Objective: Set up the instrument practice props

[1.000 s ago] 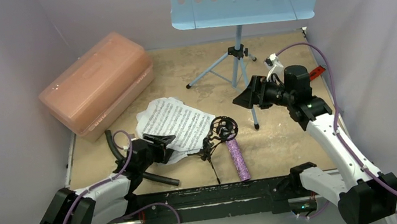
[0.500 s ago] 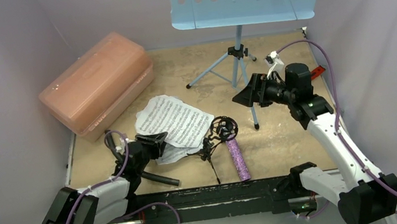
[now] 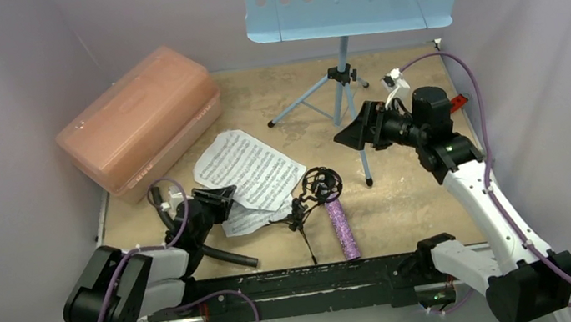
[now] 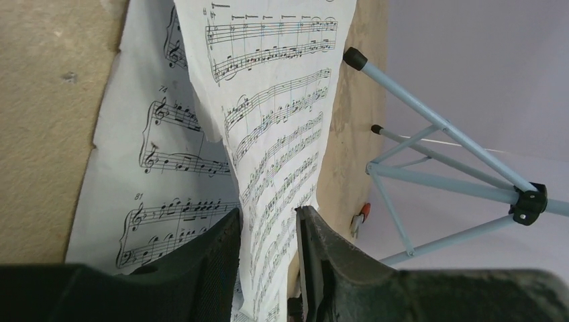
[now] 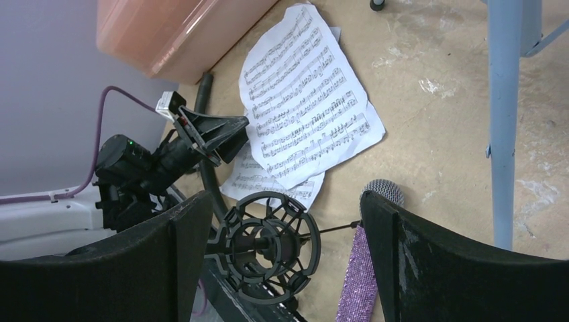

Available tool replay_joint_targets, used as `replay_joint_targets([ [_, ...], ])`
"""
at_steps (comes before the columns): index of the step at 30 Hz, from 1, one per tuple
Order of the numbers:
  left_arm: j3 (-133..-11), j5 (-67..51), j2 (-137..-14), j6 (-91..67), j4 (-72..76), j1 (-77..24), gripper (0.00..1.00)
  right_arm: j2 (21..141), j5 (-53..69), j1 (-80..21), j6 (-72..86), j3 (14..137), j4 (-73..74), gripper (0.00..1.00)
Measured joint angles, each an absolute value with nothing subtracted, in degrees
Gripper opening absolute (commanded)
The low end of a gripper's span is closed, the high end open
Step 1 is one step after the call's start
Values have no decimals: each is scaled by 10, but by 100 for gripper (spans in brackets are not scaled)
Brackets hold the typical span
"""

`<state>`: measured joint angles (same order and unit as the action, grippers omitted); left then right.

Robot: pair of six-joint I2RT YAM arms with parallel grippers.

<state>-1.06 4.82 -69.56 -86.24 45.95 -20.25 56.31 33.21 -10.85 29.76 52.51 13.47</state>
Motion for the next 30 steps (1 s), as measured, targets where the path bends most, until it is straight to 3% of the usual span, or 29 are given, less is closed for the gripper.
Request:
replay_joint_targets([
  [6,-38,28,-783,-816,536,-198,27,563,332,-109,297,533,135,84],
  [14,-61,-22,-945,-811,702,-186,1,562,332,-109,297,536,138,86],
  [20,-126,-114,-1096,-866,754,-168,0,562,332,-109,295,550,139,86],
  [25,-172,-171,-1080,-889,757,-165,0,562,332,-109,292,559,139,87],
  [30,-189,-199,-966,-875,755,-163,0,562,332,-109,289,560,138,87],
])
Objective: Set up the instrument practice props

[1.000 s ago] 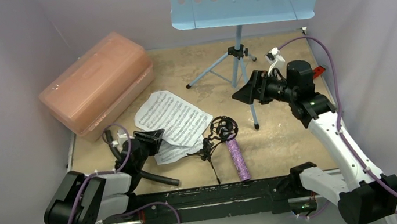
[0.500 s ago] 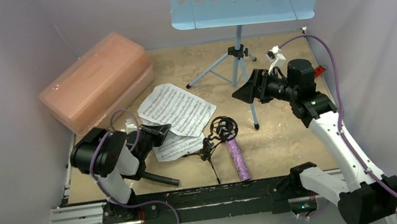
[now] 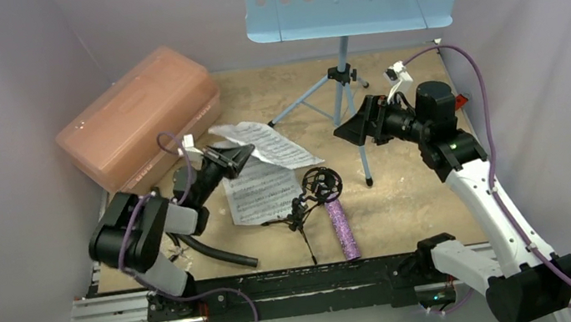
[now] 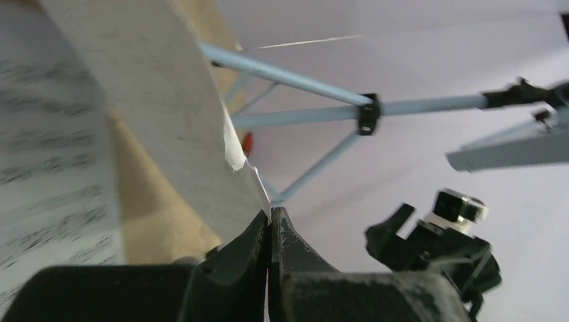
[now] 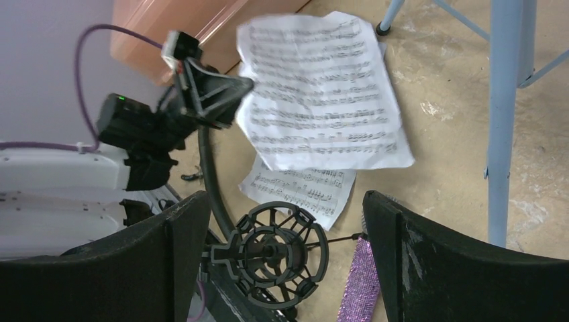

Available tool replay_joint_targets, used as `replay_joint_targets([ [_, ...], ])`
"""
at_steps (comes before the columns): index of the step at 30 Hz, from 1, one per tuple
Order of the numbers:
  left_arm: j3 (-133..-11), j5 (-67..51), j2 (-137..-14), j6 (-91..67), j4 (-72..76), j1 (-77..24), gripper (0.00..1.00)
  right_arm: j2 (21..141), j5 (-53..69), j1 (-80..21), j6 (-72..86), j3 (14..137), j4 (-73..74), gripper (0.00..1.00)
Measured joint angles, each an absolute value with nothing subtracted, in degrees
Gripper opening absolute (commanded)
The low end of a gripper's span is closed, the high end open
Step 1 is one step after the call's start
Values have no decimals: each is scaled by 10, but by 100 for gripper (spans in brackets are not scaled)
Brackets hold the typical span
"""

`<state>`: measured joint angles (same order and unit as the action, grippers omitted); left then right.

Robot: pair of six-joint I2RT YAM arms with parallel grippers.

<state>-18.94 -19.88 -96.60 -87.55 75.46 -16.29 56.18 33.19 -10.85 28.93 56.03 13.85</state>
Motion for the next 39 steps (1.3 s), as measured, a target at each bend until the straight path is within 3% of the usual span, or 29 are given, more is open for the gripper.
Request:
replay_joint_targets([
  [4,-250,-220,-833,-802,663,-161,0,562,332,-109,289,561,138,87],
  [11,-438,-210,-623,-578,326,-161,0,562,333,-109,289,567,132,89],
  [15,-518,-223,-575,-478,189,-161,0,562,342,-109,289,568,129,96],
  [20,-576,-282,-560,-393,58,-161,0,562,355,-109,289,569,125,98],
  [26,-597,-372,-547,-349,-20,-161,0,549,380,-109,295,569,98,98],
  [39,-624,-529,-509,-410,-18,-161,0,529,477,-109,366,536,-58,98],
])
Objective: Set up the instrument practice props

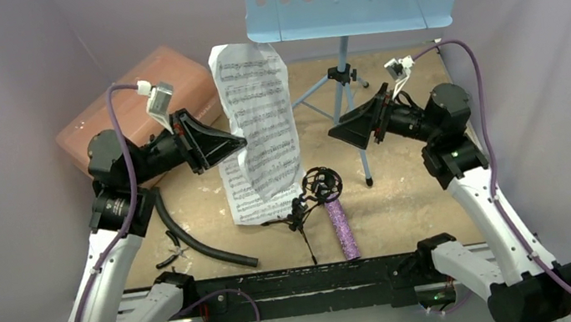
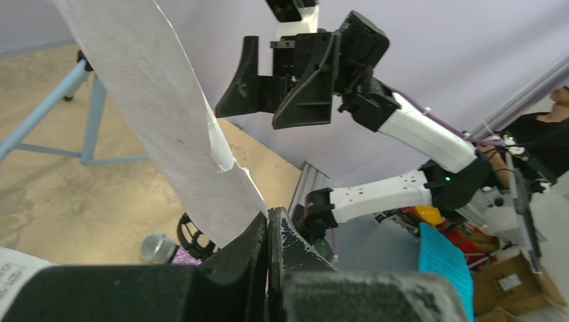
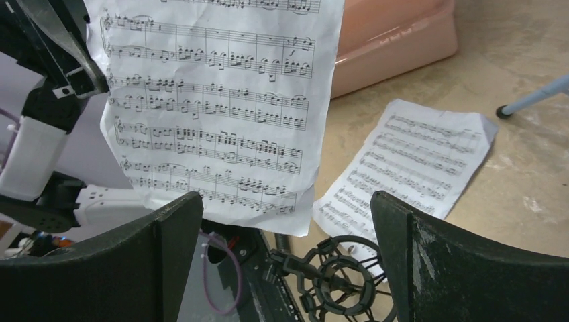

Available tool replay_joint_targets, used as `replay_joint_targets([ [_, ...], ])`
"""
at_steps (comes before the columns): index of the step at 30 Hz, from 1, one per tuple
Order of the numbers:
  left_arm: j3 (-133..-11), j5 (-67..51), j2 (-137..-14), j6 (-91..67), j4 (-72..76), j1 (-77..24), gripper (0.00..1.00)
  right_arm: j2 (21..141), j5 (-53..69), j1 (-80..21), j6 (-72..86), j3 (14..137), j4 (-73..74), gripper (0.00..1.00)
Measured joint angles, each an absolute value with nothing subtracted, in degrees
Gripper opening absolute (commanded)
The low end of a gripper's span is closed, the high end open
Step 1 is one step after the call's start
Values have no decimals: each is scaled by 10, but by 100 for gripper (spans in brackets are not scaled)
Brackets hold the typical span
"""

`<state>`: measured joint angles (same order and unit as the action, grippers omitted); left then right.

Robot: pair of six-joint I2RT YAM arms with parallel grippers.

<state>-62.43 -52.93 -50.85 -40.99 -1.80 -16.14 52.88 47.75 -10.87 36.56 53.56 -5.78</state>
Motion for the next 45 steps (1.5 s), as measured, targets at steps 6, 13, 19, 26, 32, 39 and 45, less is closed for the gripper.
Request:
replay_joint_targets([
  [6,-624,-549,-497,-483,47,-161,0,548,527,-112,417,510,-136,98],
  [13,-624,-562,-486,-556,116,-162,0,568,537,-162,472,471,-215,97],
  [19,-624,-569,-474,-595,137,-163,0,617,536,-225,500,471,-276,96],
  [26,-625,-570,-454,-595,135,-163,0,657,535,-253,546,484,-359,94],
  [32,-625,-571,-437,-596,124,-163,0,684,536,-277,577,514,-419,87],
  [39,-625,-578,-420,-580,83,-163,0,690,546,-294,604,557,-485,79],
  [45,-625,-592,-430,-563,65,-163,0,685,559,-296,599,586,-496,78],
])
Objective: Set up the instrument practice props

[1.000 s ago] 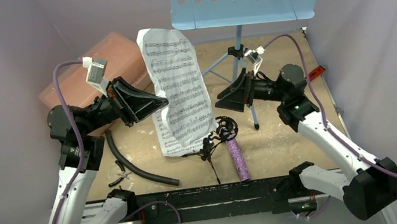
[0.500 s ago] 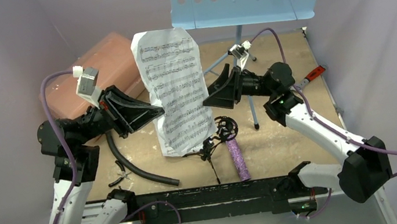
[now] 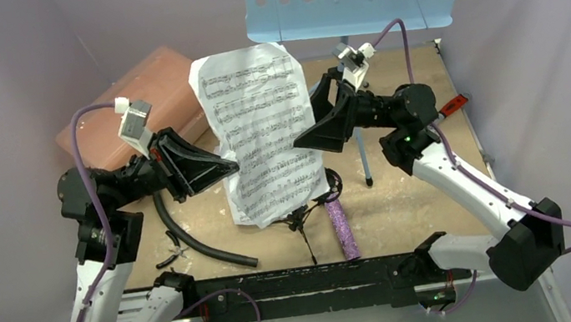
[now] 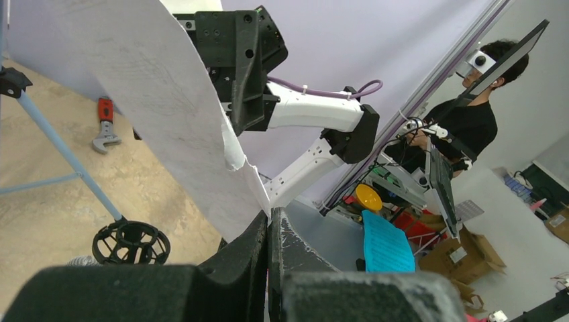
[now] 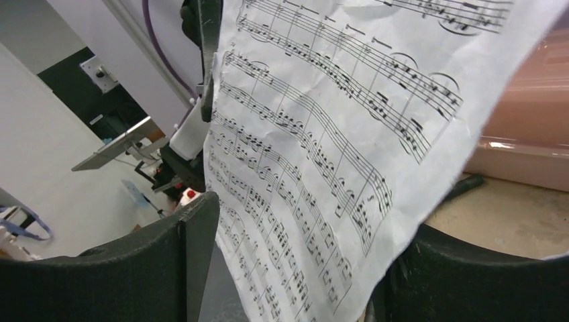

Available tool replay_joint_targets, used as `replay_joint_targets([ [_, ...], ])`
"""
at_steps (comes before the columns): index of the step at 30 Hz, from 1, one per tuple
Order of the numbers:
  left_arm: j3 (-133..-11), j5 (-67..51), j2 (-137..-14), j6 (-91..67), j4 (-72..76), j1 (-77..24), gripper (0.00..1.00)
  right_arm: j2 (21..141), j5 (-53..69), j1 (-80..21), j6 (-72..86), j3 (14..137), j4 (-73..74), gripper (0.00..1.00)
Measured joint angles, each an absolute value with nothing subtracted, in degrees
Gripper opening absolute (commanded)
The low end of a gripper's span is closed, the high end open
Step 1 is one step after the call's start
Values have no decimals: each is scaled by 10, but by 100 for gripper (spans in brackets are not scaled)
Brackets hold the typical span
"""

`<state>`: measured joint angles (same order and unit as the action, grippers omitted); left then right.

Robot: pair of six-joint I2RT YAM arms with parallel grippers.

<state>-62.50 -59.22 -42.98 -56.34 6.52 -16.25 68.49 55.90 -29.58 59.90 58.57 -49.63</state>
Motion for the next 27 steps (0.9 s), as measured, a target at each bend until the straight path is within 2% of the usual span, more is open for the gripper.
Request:
replay_joint_targets([
  [7,-625,-600,-442,-574,89,-163,0,683,568,-296,576,596,-474,84],
  [13,-625,-594,-436,-601,137,-163,0,695,582,-296,577,608,-472,81],
  [17,-621,-591,-425,-610,161,-163,0,713,586,-296,599,620,-495,69],
  [27,-604,-585,-424,-589,136,-163,0,717,587,-296,617,637,-511,9],
])
